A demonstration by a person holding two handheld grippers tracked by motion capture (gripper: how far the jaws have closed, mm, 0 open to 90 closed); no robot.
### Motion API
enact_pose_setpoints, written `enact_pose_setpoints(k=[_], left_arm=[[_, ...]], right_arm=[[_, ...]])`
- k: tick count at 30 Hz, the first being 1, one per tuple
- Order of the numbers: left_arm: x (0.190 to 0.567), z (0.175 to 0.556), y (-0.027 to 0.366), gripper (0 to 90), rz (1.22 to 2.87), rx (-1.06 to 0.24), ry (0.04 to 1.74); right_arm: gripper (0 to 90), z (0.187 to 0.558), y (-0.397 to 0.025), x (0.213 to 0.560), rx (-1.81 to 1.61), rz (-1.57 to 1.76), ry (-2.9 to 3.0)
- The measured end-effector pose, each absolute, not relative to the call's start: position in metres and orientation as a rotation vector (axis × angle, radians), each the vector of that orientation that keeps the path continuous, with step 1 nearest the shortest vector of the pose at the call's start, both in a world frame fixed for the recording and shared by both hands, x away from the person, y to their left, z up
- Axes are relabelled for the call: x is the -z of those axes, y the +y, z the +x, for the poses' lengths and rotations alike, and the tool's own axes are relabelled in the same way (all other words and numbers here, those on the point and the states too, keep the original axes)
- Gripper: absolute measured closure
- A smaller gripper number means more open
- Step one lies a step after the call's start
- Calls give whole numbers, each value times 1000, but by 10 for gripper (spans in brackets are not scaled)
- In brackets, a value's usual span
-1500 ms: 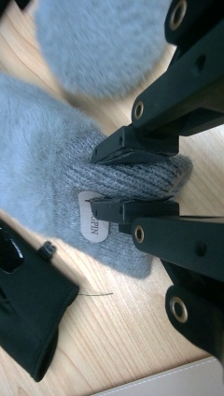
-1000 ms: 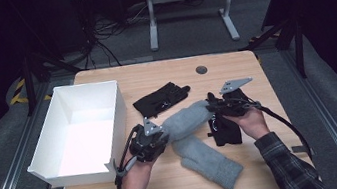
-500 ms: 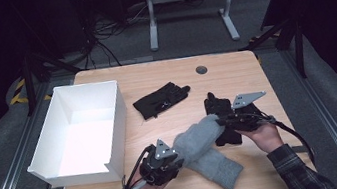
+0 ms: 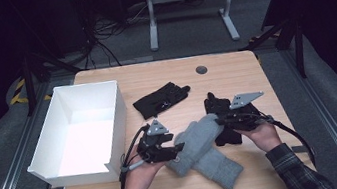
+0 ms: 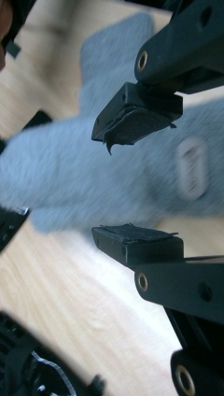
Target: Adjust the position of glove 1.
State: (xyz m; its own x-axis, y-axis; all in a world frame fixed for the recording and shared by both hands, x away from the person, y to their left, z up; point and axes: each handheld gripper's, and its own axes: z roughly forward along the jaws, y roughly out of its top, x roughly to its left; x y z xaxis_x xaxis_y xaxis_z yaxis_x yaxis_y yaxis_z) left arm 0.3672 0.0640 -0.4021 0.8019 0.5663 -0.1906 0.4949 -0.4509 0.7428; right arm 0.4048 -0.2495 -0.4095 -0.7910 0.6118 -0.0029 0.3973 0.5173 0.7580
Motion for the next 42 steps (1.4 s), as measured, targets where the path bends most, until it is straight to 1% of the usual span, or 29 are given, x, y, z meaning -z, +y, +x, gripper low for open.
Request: enact_pose_setpoints(k=[4,5,7,11,15,19,20,26,30,34,35,36,42], left_arm=[[408,386,55,499,2145,-84,782],[412,391,53,517,2151,-78,771],[417,397,51,522,2162,-60,765],[428,404,47,561,2192,-14,760],[434,404,43,695,2213,14,728],[436,401,36,858,2265,-7,708],[435,400,35,869,2266,-12,707],[424,397,41,887,2245,16,721],[407,388,47,888,2201,71,699],[395,378,48,890,2169,116,666],[390,373,47,890,2165,133,646],[390,373,47,890,2165,133,646],[379,361,46,890,2128,193,592]], right_arm=[[863,406,-249,411,-1138,843,2492],[864,406,-249,411,-1137,839,2492],[863,407,-249,412,-1131,845,2494],[863,408,-248,414,-1120,840,2499],[864,409,-246,415,-1111,839,2501],[864,409,-246,416,-1111,834,2502],[864,409,-246,416,-1112,833,2502],[864,408,-247,412,-1142,838,2493],[864,408,-251,403,-1211,849,2478],[865,409,-250,388,-1254,843,2461],[865,409,-247,380,-1275,828,2454],[865,409,-247,380,-1275,828,2454],[868,419,-230,358,-1316,778,2456]])
